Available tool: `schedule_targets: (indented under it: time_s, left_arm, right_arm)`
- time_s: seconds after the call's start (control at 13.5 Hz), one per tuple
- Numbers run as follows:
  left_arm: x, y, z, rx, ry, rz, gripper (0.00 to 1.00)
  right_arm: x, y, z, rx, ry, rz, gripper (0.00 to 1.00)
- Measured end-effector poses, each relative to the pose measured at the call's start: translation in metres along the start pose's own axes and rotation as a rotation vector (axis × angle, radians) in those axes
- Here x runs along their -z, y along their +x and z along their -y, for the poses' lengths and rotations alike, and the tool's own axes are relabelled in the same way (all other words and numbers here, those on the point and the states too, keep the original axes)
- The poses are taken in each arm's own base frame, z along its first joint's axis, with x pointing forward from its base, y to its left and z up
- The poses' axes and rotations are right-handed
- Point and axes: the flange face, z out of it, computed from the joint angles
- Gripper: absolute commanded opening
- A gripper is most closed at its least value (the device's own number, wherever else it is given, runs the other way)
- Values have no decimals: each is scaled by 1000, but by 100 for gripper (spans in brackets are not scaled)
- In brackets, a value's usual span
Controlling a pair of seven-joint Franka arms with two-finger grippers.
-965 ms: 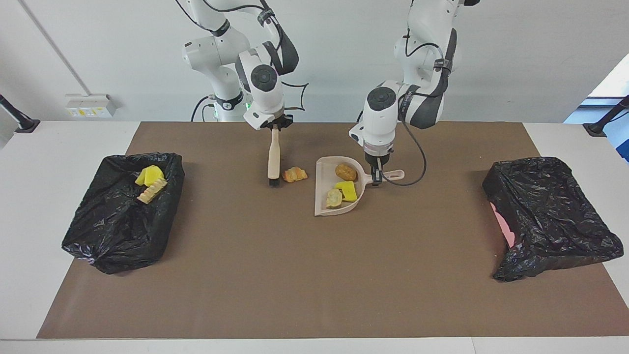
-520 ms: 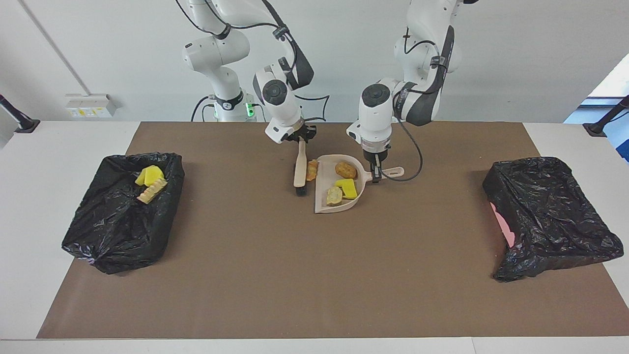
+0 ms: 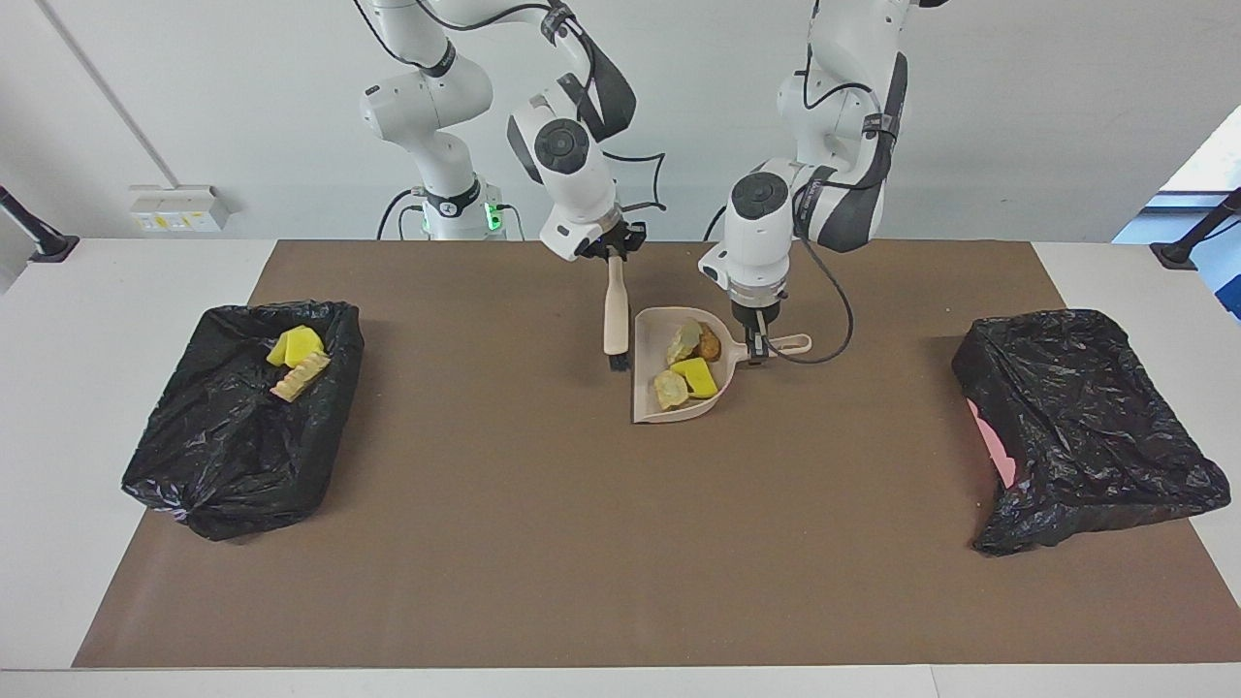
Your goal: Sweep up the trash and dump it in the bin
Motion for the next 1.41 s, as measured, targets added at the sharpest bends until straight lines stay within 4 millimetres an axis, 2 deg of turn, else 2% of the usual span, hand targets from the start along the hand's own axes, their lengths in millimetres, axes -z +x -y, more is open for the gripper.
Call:
schedule_targets:
  time_s: [0.15, 0.22, 0.37, 0.59, 0.74, 0.89, 1.04, 1.26, 1.34, 1.41]
  left_arm:
    - [0, -16, 6, -6, -16, 7, 0]
    - [3, -27, 8, -15, -34, 17, 0]
    - [18, -61, 14, -34, -42, 22, 0]
    - [37, -113, 20, -21, -32, 3, 0]
    - [43, -158, 25, 3, -25, -21, 0]
    - [46, -215, 29, 82, -17, -34, 0]
    - [47, -273, 30, 166, -12, -59, 0]
    - [50, -331, 29, 251, 6, -137, 0]
    - [52, -348, 31, 266, 17, -147, 0]
    - [55, -363, 34, 275, 28, -153, 0]
  right_arm:
    - [10, -27, -6, -19, -71, 22, 0]
    - [8, -35, -5, -19, -79, 26, 0]
    - [-14, -47, 3, 7, -108, 53, 0]
    - [-49, -52, 32, 12, -74, 34, 0]
    - [-75, -51, 55, -13, -54, 24, 0]
    - [-103, -49, 68, -33, -67, 28, 0]
    - [-119, -43, 61, -51, -84, 48, 0]
    - [-124, -39, 57, -61, -75, 34, 0]
    - [-125, -39, 57, -62, -74, 33, 24]
    - [-125, -39, 57, -63, -72, 31, 63]
